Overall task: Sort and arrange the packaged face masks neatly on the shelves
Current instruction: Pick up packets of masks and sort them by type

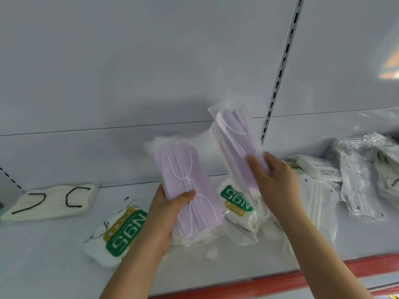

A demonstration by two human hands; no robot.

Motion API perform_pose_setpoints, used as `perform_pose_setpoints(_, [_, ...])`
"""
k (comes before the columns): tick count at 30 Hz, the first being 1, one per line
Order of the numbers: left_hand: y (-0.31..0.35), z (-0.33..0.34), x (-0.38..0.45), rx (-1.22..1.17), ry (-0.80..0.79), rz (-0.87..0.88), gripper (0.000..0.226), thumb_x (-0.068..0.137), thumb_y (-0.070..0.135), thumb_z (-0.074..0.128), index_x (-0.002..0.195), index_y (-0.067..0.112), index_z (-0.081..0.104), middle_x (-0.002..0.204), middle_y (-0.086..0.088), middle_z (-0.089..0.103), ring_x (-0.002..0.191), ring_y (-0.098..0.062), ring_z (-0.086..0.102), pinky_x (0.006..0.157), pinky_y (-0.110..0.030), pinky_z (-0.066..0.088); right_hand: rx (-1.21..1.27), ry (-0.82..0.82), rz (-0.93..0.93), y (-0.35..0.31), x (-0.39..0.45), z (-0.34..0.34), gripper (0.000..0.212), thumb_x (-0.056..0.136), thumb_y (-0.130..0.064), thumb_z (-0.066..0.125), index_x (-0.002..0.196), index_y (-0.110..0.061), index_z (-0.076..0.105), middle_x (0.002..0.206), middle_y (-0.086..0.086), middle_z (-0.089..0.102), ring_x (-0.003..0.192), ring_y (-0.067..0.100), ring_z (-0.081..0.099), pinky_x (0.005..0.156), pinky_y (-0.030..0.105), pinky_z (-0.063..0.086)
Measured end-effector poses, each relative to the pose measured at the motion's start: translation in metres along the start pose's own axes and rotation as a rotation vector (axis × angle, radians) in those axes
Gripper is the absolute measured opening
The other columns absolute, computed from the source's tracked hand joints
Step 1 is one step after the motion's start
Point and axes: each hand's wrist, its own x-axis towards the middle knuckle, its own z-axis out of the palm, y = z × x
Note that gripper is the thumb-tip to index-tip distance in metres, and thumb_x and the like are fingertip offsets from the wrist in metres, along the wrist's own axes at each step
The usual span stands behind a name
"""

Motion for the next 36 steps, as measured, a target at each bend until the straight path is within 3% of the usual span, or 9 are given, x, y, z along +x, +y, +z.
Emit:
perform_pose_setpoints(4, [0.005,0.018,-0.009,-0.104,-0.169,0.028,0.049,0.089,0.028,0.072,0.136,0.021,0.058,0.125,-0.007,0.072,0.111,-0.025,0.071,0.089,-0.041,0.060,-0.045,-0.273,-0.127,-0.021,-0.034,0.027,0.049,0.089,-0.058,0.053,0.124,-0.024,0.060,0.118,-0.007,0.057,0.096,0.009,0.057,0.081,0.026,0.047])
perform_pose_setpoints(8, [0.012,0.018,-0.009,-0.124,-0.292,0.003,0.077,0.075,0.053,0.082,0.140,0.022,0.055,0.128,-0.007,0.071,0.116,-0.026,0.069,0.089,-0.040,0.060,-0.102,-0.548,-0.322,-0.018,-0.058,0.039,0.076,0.086,-0.065,0.035,0.153,-0.028,0.034,0.153,-0.018,0.028,0.136,0.008,0.028,0.110,0.027,0.033])
perform_pose_setpoints(11, [0.009,0.015,-0.003,-0.063,-0.155,0.065,0.059,0.077,0.025,0.083,0.132,0.019,0.061,0.114,-0.006,0.076,0.102,-0.026,0.075,0.080,-0.038,0.062,0.156,-0.596,-0.319,-0.009,-0.054,0.028,0.056,0.087,-0.044,0.049,0.141,-0.031,0.053,0.148,-0.022,0.043,0.134,0.007,0.042,0.102,0.028,0.044])
perform_pose_setpoints(13, [0.007,0.012,0.001,-0.063,-0.127,0.110,0.049,0.080,0.012,0.079,0.127,0.015,0.064,0.111,-0.007,0.078,0.098,-0.025,0.076,0.078,-0.036,0.063,0.204,-0.369,-0.261,-0.003,-0.041,0.019,0.047,0.084,-0.044,0.055,0.128,-0.031,0.063,0.140,-0.019,0.054,0.129,0.006,0.051,0.102,0.036,0.047])
perform_pose_setpoints(18, [0.007,0.009,0.003,0.122,-0.288,0.308,0.060,0.070,0.023,0.087,0.126,0.021,0.065,0.115,0.000,0.077,0.108,-0.019,0.073,0.086,-0.032,0.060,0.399,-0.365,0.092,-0.008,-0.012,-0.005,0.109,0.063,-0.066,0.079,0.153,-0.032,0.028,0.152,-0.005,0.045,0.132,0.013,0.051,0.109,0.042,0.044])
perform_pose_setpoints(21, [0.007,0.009,-0.001,0.302,-0.312,0.366,0.069,0.069,0.030,0.092,0.127,0.033,0.057,0.114,0.016,0.073,0.106,-0.005,0.071,0.081,-0.022,0.059,0.619,-0.457,0.077,-0.011,-0.018,-0.012,0.071,0.081,-0.032,0.082,0.141,-0.021,0.047,0.128,0.002,0.067,0.118,0.020,0.065,0.102,0.050,0.051])
perform_pose_setpoints(25, [0.003,0.011,-0.008,0.331,-0.346,0.357,0.065,0.070,0.026,0.086,0.127,0.036,0.057,0.116,0.016,0.073,0.107,-0.005,0.071,0.083,-0.029,0.061,0.675,-0.632,-0.029,-0.016,-0.036,-0.014,0.078,0.084,-0.010,0.068,0.151,-0.028,0.032,0.141,-0.014,0.057,0.130,0.007,0.055,0.100,0.025,0.050])
perform_pose_setpoints(30, [0.009,0.018,-0.020,0.413,-0.323,0.437,0.039,0.070,0.043,0.088,0.100,0.056,0.068,0.099,0.033,0.072,0.096,0.009,0.070,0.074,-0.015,0.057,0.624,-0.552,-0.087,-0.013,-0.042,-0.006,0.115,0.077,-0.033,0.084,0.156,-0.045,0.000,0.162,-0.021,0.019,0.148,0.004,0.028,0.119,0.041,0.032])
perform_pose_setpoints(36, [-0.004,0.014,-0.027,0.570,-0.419,0.343,0.053,0.070,0.013,0.092,0.115,0.029,0.068,0.097,0.035,0.072,0.096,0.013,0.067,0.078,-0.006,0.050,0.617,-0.570,0.083,0.000,-0.052,-0.014,0.087,0.070,-0.016,0.088,0.143,-0.013,0.040,0.119,-0.006,0.071,0.114,0.012,0.066,0.090,0.023,0.054])
